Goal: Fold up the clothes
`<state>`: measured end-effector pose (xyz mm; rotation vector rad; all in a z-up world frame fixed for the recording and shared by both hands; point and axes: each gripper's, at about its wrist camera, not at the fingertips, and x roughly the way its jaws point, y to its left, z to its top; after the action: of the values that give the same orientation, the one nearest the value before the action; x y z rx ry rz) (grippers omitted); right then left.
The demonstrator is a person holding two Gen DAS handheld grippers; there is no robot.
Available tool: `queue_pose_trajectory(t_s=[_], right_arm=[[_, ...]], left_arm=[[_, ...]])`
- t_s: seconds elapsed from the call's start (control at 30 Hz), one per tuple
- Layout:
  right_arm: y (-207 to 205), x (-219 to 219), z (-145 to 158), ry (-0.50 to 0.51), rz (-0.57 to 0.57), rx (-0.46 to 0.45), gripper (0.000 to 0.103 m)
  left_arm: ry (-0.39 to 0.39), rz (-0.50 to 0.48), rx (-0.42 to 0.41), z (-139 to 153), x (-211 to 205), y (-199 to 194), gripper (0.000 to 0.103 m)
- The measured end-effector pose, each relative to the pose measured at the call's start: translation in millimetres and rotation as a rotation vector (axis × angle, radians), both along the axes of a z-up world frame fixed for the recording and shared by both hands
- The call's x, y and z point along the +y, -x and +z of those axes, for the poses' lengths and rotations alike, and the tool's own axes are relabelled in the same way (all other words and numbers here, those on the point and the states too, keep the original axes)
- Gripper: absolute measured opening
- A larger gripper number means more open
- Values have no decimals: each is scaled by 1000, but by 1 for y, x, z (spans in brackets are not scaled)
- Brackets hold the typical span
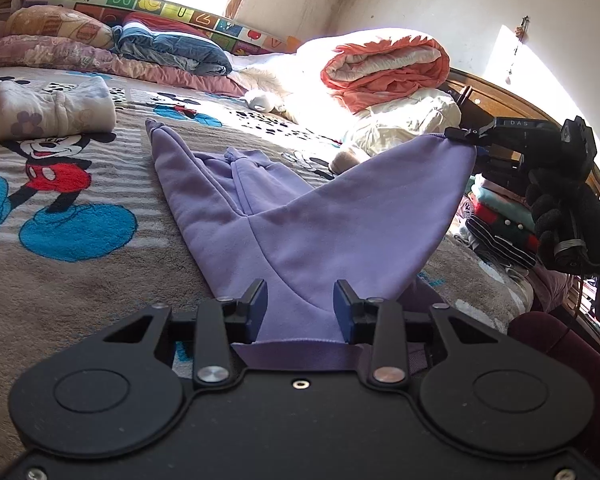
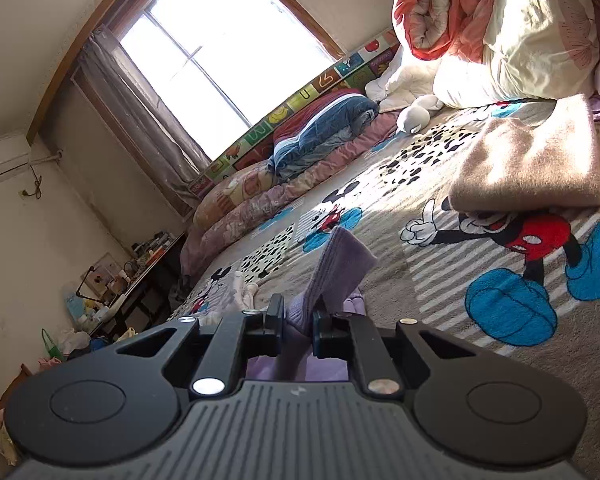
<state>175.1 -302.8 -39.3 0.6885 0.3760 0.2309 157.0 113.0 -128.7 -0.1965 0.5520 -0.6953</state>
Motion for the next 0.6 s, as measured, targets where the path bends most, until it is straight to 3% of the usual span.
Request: queue_pose_trajectory(t_s=[0.3,0.47,0.6], right_arm=[[6,-14,-9,-24,-46,-5,13],[5,-19,-9,-20,-57,-2,13],[4,-20,-27,-33,-63,71,16]], left_arm=[[-102,-73,5,-13,-21,3,33],[-71,-74,6,-12,-19,2,32],[37,-40,4,-3,2,4,32]])
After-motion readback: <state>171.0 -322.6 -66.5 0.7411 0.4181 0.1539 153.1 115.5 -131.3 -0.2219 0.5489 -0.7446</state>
